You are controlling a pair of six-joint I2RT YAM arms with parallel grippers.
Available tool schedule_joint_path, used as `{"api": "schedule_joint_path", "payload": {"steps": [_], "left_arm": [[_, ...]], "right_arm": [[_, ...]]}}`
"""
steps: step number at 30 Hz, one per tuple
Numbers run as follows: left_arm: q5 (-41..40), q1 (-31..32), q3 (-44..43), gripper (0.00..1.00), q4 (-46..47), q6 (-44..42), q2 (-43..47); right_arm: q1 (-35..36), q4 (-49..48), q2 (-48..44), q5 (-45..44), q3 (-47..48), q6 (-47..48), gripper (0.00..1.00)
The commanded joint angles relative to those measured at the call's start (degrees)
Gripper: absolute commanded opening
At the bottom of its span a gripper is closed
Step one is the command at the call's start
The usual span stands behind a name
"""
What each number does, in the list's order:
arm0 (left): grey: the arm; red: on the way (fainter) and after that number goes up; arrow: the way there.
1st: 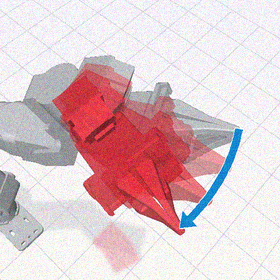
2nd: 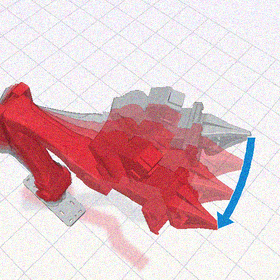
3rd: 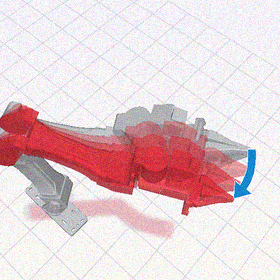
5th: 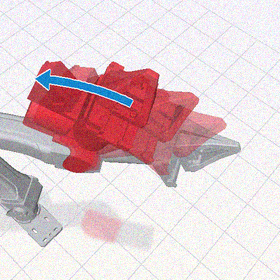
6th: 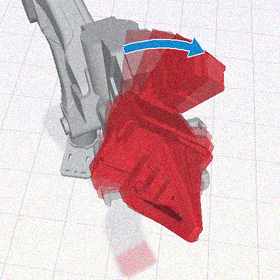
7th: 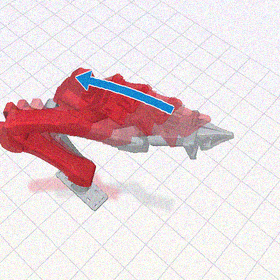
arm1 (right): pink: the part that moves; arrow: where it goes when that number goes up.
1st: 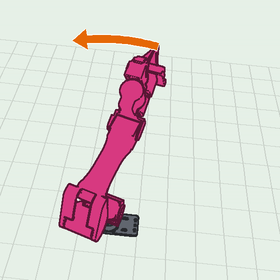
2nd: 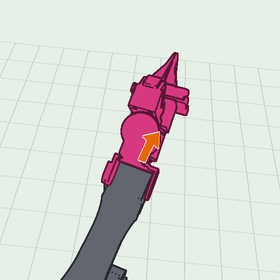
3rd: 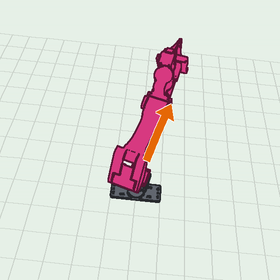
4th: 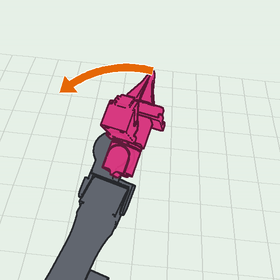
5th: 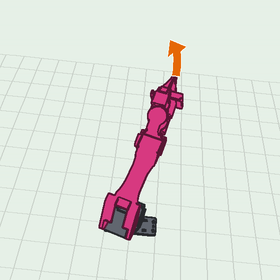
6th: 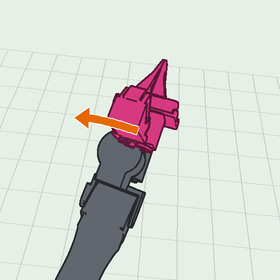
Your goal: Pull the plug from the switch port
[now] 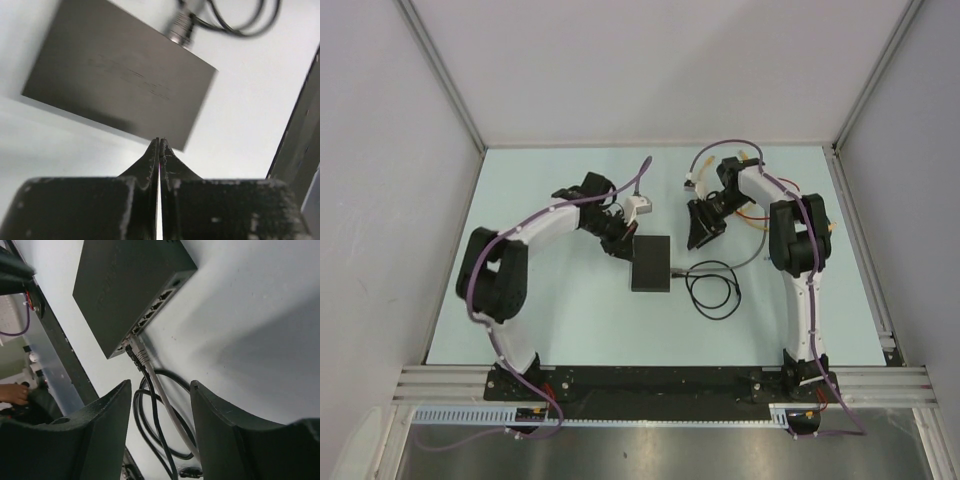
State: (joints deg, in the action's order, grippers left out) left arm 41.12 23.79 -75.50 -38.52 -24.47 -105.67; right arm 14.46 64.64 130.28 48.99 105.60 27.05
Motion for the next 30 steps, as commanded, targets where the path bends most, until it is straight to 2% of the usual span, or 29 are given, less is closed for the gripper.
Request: {"api": "schedule_joint_path", "payload": {"steps": [1,4,8,12,15,18,21,25,30], "left_arm": [[2.30,4.40,4.39,0.00,-1.64,-16.73,8.28],[-1.91,9.41,7.82,0.00,0.19,-20.96,8.20],[-4.74,13.82,12.39,0.00,6.34,-19.83,6.80],[-8.68,17.60,11.26,0.00,6.18,-18.78,3.11],[-12.54,17.61,10.64,0.00,9.24,-15.18,2.05],[-20.10,16.91,10.38,0.00,13.55,-13.59,1.43],[-21.96,13.49,6.09,0.00,12.43,-12.54,-1.99],[-17.15,8.47,-1.65,0.00,8.03,-11.56,-4.81],[-10.99,6.27,-4.30,0.01,1.53,-15.78,-2.00]], "right_arm": [[-1.45,-3.56,-3.37,1.37,-0.66,-4.02,0.55],[-1.89,-4.43,-2.49,0.67,0.13,-5.42,0.55],[-2.77,-5.49,-1.26,0.31,2.14,-7.36,0.56],[-3.47,-5.84,0.33,-1.00,3.47,-8.15,0.55],[-4.08,-6.54,0.15,-2.23,3.47,-8.42,0.56],[-4.44,-6.72,-0.55,-2.41,3.03,-8.50,0.56],[-4.35,-6.81,-1.08,-3.98,2.51,-7.54,0.57],[-4.26,-6.55,-0.99,-4.88,1.80,-6.13,0.57],[-4.00,-4.09,1.55,-0.31,5.48,-4.46,0.59]]}}
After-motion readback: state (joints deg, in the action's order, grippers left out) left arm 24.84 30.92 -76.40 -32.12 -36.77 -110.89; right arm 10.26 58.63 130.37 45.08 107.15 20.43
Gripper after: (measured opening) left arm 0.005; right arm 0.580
